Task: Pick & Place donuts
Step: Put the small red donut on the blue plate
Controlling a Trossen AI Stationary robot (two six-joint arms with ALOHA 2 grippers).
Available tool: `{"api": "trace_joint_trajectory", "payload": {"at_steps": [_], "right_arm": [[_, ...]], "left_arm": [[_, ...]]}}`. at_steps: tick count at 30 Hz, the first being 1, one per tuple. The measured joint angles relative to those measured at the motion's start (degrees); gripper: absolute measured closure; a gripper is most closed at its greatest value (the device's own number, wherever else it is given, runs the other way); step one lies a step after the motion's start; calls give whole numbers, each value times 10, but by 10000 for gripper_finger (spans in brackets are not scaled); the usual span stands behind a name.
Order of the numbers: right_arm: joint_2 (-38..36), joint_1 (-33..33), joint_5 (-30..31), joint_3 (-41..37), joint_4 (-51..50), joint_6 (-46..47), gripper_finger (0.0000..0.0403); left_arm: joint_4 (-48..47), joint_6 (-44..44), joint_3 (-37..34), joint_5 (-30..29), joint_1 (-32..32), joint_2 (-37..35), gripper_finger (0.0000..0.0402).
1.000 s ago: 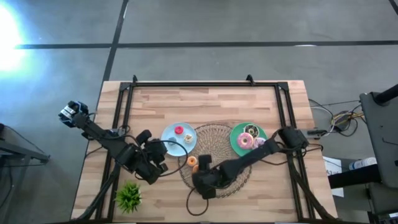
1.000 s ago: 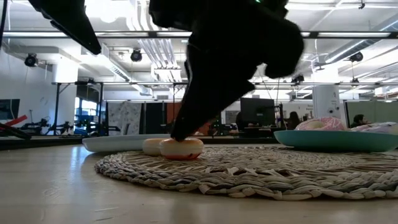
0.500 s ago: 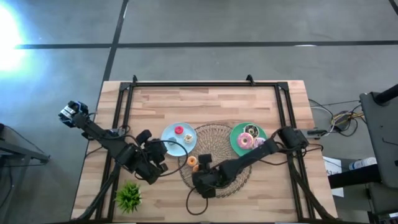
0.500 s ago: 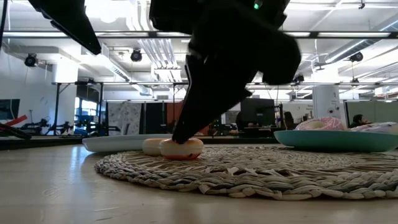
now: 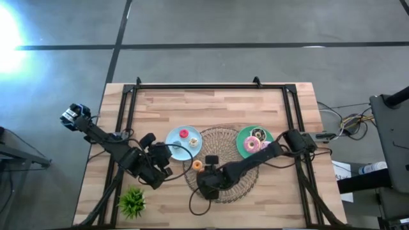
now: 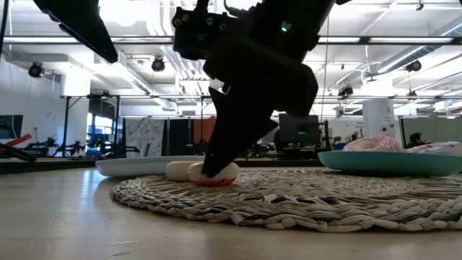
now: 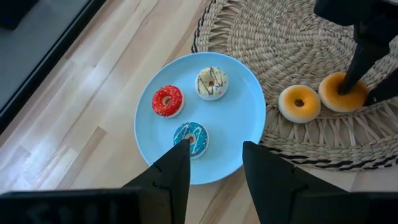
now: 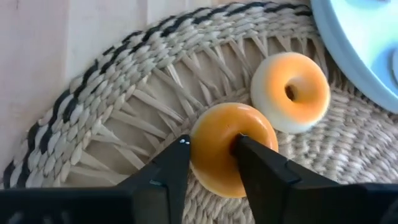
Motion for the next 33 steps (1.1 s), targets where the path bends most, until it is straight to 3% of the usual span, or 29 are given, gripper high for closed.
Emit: {"api": "trace_joint_trajectory", "payload": {"at_steps": [6, 12, 19, 22, 24, 30, 33], "right_arm": [[-13, -2, -2, 0, 0, 52, 346], [-77, -9, 20, -4, 2, 179, 390], [-193, -34, 122, -89, 35, 475, 393], [-259, -47, 157, -170, 133, 628, 393], [-299, -51, 190, -229, 241, 683, 393], [-348, -71, 230, -356, 566, 718, 391], [-338, -79, 228, -371, 645, 742, 388]], "left_arm": [[-1, 7, 0, 0, 0, 0, 280], [-1, 16, 0, -21, -1, 0, 280], [14, 40, 0, -111, -1, -1, 280], [33, 71, 0, -167, -6, -3, 280], [50, 96, 0, -205, -10, -3, 280], [141, 200, 0, -271, -11, -3, 280], [212, 285, 0, -277, -4, -1, 280]]}}
